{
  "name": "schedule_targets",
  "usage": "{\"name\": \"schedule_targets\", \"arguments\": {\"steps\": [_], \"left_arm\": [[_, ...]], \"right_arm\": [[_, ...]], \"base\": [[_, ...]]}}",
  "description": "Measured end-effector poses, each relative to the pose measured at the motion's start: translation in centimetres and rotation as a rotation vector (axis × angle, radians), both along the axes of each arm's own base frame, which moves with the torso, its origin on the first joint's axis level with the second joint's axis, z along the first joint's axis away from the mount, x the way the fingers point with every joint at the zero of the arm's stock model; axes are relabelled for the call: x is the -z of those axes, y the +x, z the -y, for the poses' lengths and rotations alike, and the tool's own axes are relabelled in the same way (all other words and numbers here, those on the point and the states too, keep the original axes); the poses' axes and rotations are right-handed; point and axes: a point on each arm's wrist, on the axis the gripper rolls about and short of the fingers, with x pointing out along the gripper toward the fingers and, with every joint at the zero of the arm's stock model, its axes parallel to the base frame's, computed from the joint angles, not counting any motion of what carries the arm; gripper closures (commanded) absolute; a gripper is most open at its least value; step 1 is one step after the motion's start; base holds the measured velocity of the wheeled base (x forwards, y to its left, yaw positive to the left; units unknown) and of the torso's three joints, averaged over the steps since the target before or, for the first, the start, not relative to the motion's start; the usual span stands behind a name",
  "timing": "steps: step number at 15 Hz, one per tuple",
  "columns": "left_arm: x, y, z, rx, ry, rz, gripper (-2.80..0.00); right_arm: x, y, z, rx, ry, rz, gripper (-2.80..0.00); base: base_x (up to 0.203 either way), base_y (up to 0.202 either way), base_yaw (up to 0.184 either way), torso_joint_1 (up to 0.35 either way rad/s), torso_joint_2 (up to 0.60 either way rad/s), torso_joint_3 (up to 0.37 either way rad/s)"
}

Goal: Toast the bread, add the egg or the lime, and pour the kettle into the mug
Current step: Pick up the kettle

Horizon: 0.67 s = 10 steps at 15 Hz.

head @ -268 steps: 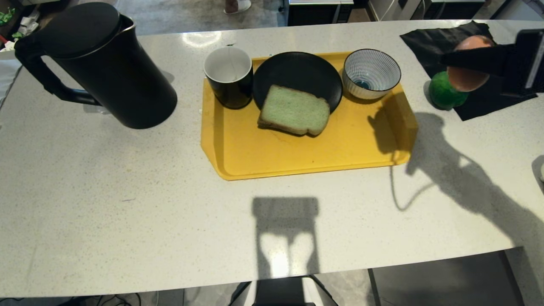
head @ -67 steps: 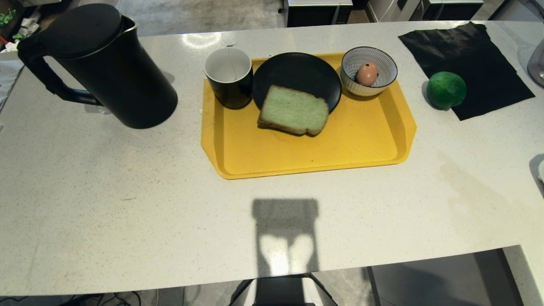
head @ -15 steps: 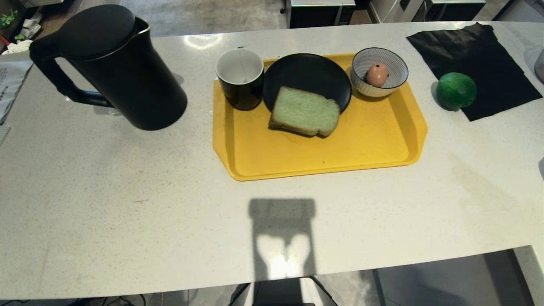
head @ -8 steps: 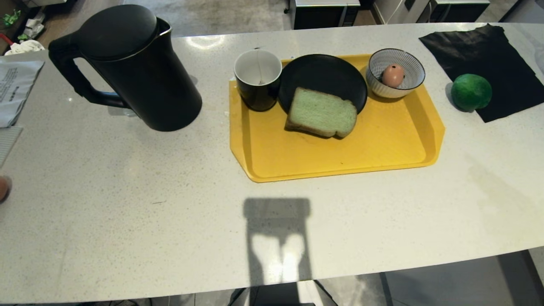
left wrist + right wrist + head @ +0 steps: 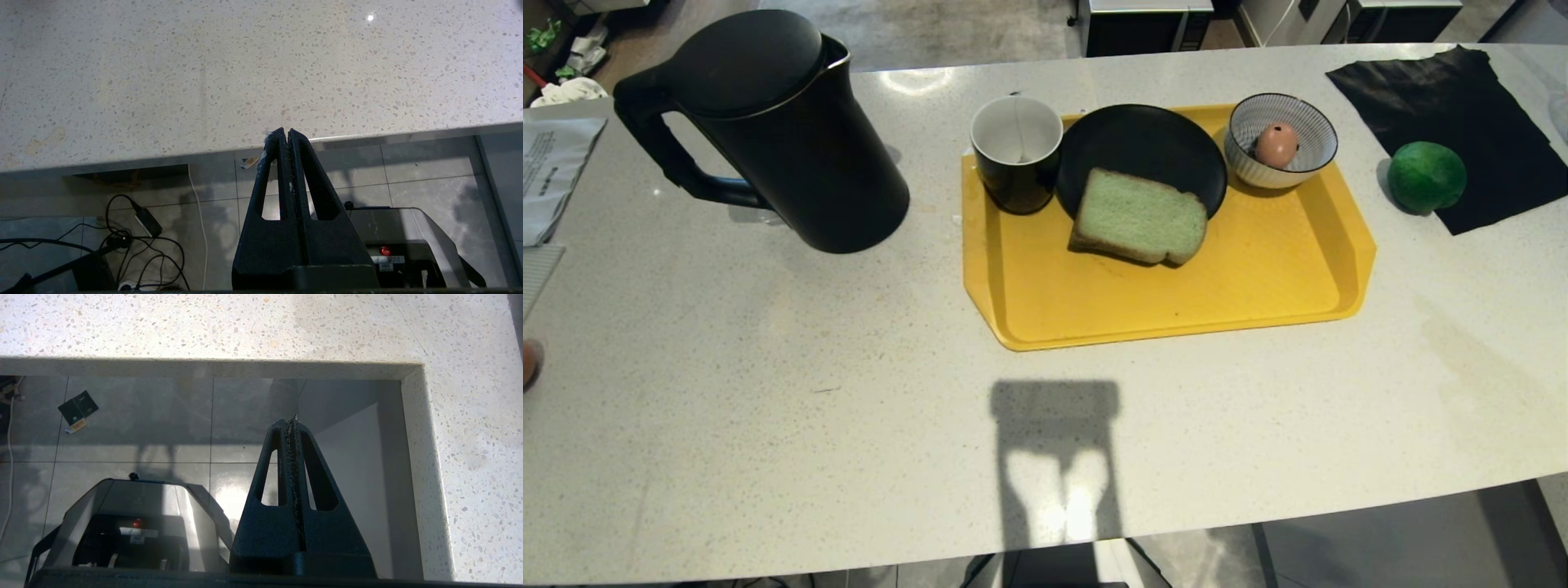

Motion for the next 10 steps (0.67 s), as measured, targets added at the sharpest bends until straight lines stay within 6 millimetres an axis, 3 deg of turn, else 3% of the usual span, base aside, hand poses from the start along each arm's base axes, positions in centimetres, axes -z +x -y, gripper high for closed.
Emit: {"name": "schedule_targets", "arguments": {"steps": [3, 7, 10], "left_arm": [[-0.6, -0.2, 0.0, -0.008, 0.008, 0.019, 0.00], [-6.7, -1.7, -0.1, -0.049, 0.011, 0.080, 0.00], [-12.0, -1.3, -0.2, -0.069, 0.005, 0.091, 0.00]], "right_arm": [[0.0, 0.0, 0.0, 0.000, 0.000, 0.000, 0.00], [0.0, 0.0, 0.0, -0.001, 0.000, 0.000, 0.00], [0.0, 0.0, 0.0, 0.000, 0.002, 0.000, 0.00]], "base": [[0.000, 0.000, 0.000, 0.000, 0.00, 0.000], [0.000, 0.000, 0.000, 0.000, 0.00, 0.000], [0.000, 0.000, 0.000, 0.000, 0.00, 0.000]]}}
